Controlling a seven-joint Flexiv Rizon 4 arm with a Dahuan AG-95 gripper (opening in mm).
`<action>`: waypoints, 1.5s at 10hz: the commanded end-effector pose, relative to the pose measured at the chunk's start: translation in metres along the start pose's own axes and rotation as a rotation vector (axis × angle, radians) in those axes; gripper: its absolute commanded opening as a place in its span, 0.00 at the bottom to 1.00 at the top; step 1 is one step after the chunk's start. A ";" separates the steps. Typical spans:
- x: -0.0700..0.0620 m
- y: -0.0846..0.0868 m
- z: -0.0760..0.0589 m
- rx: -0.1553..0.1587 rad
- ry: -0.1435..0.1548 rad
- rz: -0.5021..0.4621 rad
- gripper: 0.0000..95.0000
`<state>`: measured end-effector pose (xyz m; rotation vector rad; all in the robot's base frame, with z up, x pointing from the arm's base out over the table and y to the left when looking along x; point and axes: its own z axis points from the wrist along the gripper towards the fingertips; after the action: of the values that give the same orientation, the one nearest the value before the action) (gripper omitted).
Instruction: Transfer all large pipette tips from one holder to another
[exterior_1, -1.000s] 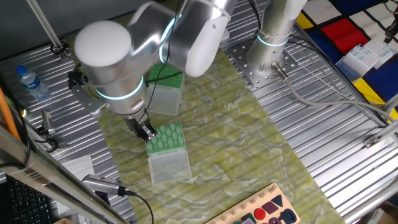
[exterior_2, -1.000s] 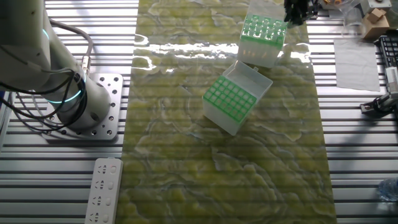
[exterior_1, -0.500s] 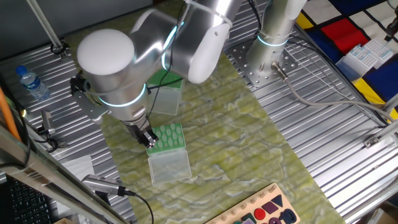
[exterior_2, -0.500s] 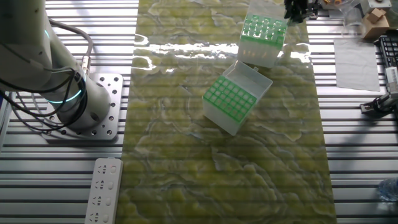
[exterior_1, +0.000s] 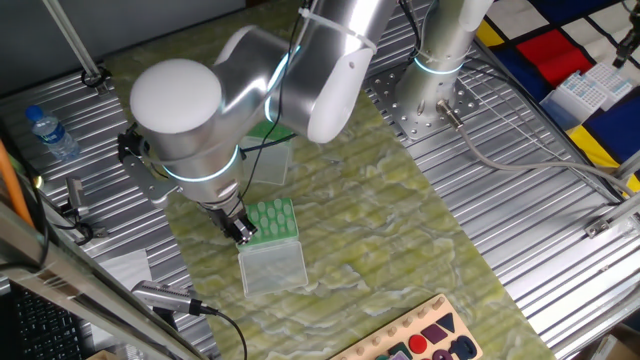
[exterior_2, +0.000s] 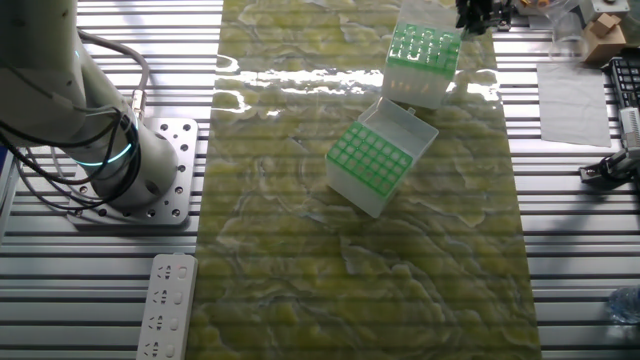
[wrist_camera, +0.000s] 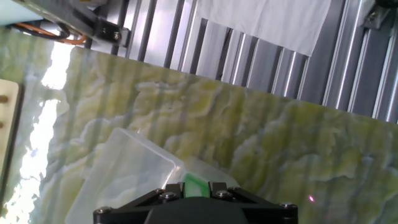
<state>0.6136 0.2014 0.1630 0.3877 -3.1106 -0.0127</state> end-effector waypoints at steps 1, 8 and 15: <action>0.000 0.001 0.003 0.002 -0.004 0.000 0.20; 0.008 0.000 0.012 0.007 -0.017 -0.021 0.20; 0.009 0.006 -0.011 0.005 0.021 -0.034 0.00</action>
<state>0.6037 0.2052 0.1754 0.4418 -3.0830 -0.0004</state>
